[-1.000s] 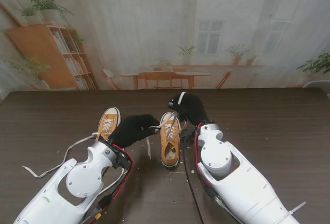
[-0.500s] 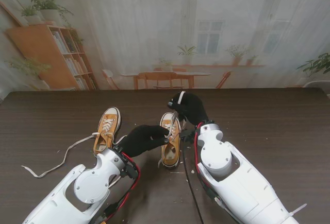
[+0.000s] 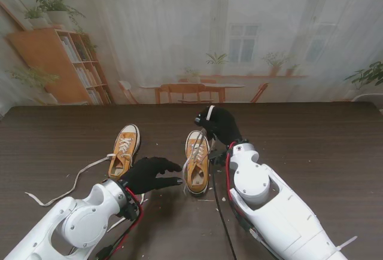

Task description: Tie the shoelaces into a bow on the shoes

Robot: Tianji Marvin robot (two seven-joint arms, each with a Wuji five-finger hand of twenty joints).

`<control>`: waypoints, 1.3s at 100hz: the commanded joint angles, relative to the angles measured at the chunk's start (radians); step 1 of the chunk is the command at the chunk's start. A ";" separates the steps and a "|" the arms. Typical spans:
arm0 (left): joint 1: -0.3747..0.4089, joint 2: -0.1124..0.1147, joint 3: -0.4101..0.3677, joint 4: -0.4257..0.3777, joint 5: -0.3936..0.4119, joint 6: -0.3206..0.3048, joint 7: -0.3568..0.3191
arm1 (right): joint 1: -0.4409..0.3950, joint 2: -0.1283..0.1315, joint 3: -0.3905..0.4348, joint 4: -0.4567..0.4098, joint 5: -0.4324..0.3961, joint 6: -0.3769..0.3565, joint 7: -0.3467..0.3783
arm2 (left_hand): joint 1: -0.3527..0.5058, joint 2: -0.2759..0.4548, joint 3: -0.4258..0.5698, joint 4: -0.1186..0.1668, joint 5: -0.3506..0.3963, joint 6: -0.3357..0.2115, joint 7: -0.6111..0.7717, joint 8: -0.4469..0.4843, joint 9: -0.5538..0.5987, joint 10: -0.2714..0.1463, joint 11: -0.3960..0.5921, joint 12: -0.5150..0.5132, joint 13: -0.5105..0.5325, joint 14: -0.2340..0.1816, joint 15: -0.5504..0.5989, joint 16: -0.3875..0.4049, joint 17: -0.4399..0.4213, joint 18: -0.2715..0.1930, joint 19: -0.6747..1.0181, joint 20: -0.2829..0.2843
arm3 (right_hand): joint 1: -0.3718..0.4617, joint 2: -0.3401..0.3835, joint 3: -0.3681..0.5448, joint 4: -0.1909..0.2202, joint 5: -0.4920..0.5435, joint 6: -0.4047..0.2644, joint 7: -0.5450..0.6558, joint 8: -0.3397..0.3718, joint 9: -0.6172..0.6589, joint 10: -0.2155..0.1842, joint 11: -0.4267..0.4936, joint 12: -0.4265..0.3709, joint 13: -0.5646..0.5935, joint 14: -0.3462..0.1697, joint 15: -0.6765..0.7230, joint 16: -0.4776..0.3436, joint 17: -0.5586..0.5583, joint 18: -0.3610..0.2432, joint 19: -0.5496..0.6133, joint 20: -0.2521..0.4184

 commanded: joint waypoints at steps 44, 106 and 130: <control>-0.143 -0.066 -0.049 0.229 -0.206 -0.094 0.275 | -0.022 0.020 0.018 -0.043 -0.020 -0.021 0.040 | 0.223 -0.275 0.461 -0.080 -0.009 -0.281 0.230 0.018 0.117 -0.071 -0.011 0.196 0.075 -0.048 0.037 -0.004 0.063 -0.017 0.019 0.000 | 0.044 0.017 -0.005 0.025 -0.018 -0.044 0.035 0.027 -0.010 -0.039 0.033 -0.012 0.036 -0.003 -0.018 -0.013 -0.018 -0.021 0.029 0.011; -0.496 -0.213 0.332 0.636 -0.283 -0.018 0.657 | -0.031 0.038 0.004 -0.041 -0.109 -0.070 0.057 | -0.134 -0.479 0.475 -0.175 0.066 -0.172 0.494 0.111 0.197 -0.066 0.297 0.075 0.216 -0.011 0.236 0.003 0.236 0.049 0.176 0.084 | 0.039 0.018 -0.007 0.025 -0.018 -0.054 0.036 0.025 -0.011 -0.038 0.033 -0.014 0.036 -0.003 -0.023 -0.016 -0.022 -0.025 0.028 0.014; -0.496 -0.231 0.367 0.635 -0.306 0.012 0.682 | -0.037 0.042 0.001 -0.043 -0.122 -0.078 0.061 | -0.139 -0.451 0.393 -0.166 0.098 -0.185 0.577 0.118 0.245 -0.065 0.330 0.079 0.254 0.004 0.264 -0.013 0.278 0.069 0.202 0.099 | 0.039 0.018 -0.007 0.025 -0.017 -0.058 0.036 0.025 -0.010 -0.039 0.033 -0.014 0.036 -0.003 -0.021 -0.015 -0.024 -0.027 0.030 0.016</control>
